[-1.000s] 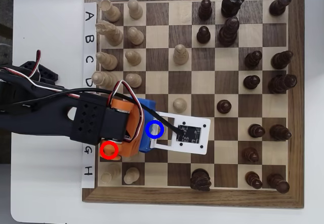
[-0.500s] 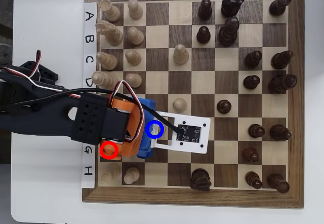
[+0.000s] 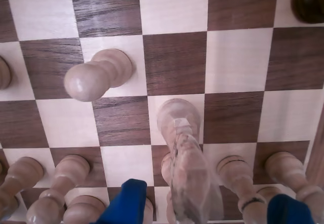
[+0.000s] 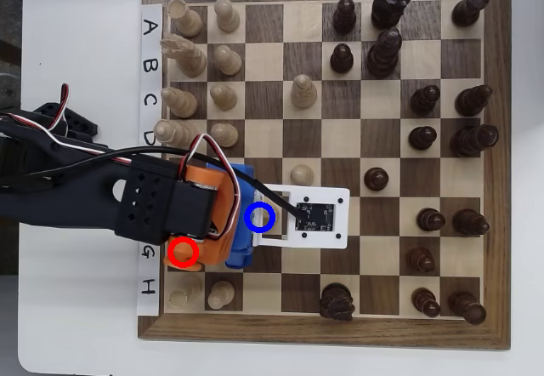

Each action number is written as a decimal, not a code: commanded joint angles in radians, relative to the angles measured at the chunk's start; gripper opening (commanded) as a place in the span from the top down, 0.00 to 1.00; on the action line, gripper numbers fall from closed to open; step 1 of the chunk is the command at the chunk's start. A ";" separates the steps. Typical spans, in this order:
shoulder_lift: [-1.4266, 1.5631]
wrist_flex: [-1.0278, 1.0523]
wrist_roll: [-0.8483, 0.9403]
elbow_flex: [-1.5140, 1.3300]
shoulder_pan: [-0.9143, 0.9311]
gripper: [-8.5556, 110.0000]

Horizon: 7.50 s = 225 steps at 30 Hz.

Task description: Move the piece to destination

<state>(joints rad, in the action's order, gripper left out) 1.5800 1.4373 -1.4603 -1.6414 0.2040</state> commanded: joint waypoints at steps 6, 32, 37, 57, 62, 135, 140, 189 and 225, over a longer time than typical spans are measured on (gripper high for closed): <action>0.227 0.164 0.074 0.319 -0.038 0.64; 0.541 0.184 0.799 0.425 0.265 0.75; 0.672 -0.028 0.928 0.235 0.405 0.83; 0.899 -0.652 1.361 -0.551 1.068 0.93; 0.977 -0.759 1.401 -0.785 1.170 0.93; 1.845 -0.313 1.462 -1.476 1.335 0.93; 1.845 -0.313 1.462 -1.476 1.335 0.93; 1.845 -0.327 1.471 -1.479 1.359 0.93; 1.845 -0.327 1.477 -1.479 1.353 0.93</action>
<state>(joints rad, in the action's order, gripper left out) 3.3671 1.1152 0.0031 -3.1293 1.5370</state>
